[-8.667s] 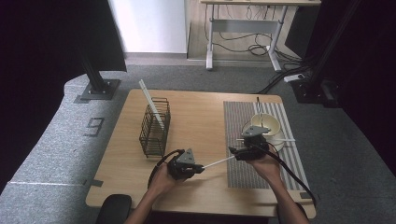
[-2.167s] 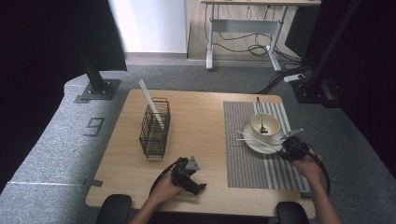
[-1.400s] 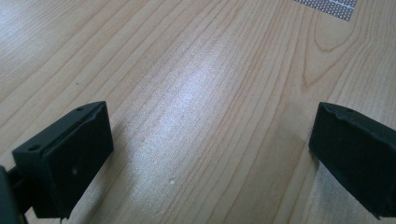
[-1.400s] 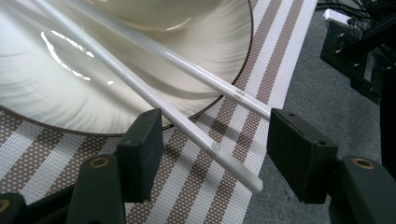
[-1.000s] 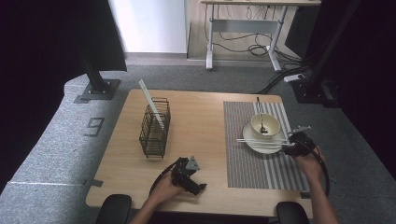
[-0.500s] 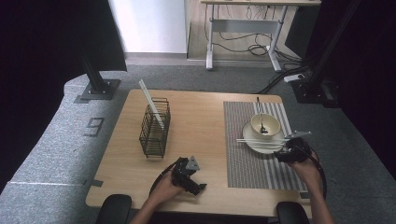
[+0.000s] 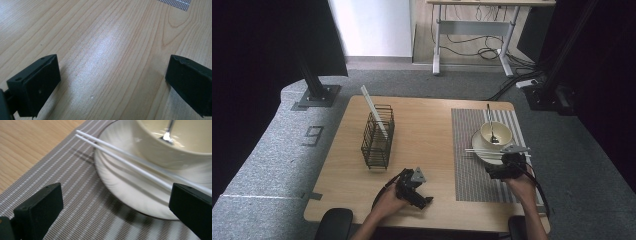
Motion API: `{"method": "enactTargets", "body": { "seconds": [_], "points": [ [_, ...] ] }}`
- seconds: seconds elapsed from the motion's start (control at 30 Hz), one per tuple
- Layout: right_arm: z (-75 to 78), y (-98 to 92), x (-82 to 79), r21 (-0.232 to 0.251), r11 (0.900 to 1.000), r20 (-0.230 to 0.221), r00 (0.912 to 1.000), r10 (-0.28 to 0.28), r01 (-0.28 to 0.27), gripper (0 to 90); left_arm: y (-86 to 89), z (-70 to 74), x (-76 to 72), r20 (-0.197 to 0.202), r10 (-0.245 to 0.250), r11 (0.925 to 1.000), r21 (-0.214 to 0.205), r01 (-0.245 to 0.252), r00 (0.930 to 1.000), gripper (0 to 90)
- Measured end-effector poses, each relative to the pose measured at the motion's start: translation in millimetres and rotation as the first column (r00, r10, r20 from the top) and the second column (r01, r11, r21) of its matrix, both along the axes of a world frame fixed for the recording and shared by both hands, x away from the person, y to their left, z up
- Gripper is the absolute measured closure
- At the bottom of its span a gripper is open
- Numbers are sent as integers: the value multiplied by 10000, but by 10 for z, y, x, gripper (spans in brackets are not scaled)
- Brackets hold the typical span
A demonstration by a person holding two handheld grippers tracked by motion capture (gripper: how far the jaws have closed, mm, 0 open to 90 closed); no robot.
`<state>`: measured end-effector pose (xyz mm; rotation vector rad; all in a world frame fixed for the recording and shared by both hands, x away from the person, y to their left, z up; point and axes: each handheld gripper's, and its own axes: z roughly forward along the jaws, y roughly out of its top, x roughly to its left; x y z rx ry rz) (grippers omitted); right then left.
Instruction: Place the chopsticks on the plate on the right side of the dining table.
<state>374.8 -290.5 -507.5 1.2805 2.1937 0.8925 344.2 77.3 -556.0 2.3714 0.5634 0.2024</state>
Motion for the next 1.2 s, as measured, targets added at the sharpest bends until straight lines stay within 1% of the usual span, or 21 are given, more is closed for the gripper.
{"method": "enactTargets", "body": {
  "seconds": [0.1, 0.23, 0.3, 0.33, 0.43, 0.47, 0.57, 0.6, 0.73, 0.87, 0.93, 1.03, 1.2],
  "points": [
    [-69, 83, 2, 5, 10000, 64, 10000, 69, -69, 0, 0, 0, 0, 3, 1, 10000, 1, -1, 10000, 0],
    [-128, 144, 26, 208, 9997, 224, 9996, 149, -154, 0, 0, 0, 0, 0, 3, 10000, 2, -3, 10000, 0],
    [-157, 162, 29, 130, 9998, 459, 9988, 170, -176, 0, -1, 0, -1, -11, 14, 10000, -5, -14, 10000, 0],
    [-175, 167, 32, 85, 9998, 508, 9985, 201, -205, 0, -1, 0, -1, -12, 14, 10000, -5, -14, 10000, 0],
    [-241, 184, 43, 24, 9997, 617, 9978, 256, -258, 0, -1, 0, -1, -11, 13, 10000, -7, -13, 10000, 0],
    [-265, 195, 51, 15, 9995, 572, 9979, 300, -302, 0, -1, 0, -1, -13, 14, 10000, -6, -14, 10000, 0],
    [-316, 236, 67, -239, 9987, 679, 9966, 463, -448, 0, -2, 0, -1, -14, 9, 10000, -7, -9, 10000, 0],
    [-328, 245, 76, -290, 9983, 700, 9962, 527, -508, 0, -3, 0, -1, -16, -7, 10000, -8, 7, 10000, 0],
    [-359, 255, 122, -176, 9988, 805, 9956, 477, -465, 0, -8, -1, 1, -7, -43, 10000, -4, 43, 10000, 0],
    [-394, 265, 174, -116, 9984, 872, 9946, 557, -549, 0, -11, -1, 2, -5, -64, 10000, -5, 64, 10000, 0],
    [-413, 269, 204, -230, 9980, 956, 9936, 605, -586, 0, -12, -1, 2, -4, -69, 10000, -8, 69, 10000, 0],
    [-431, 267, 231, -337, 9978, 967, 9935, 601, -571, 0, -14, -1, 2, -4, -74, 10000, -11, 74, 10000, 0],
    [-448, 259, 267, -417, 9976, 993, 9933, 590, -551, 4, -16, -2, 3, -2, -84, 10000, -14, 84, 10000, 0]
  ]
}}
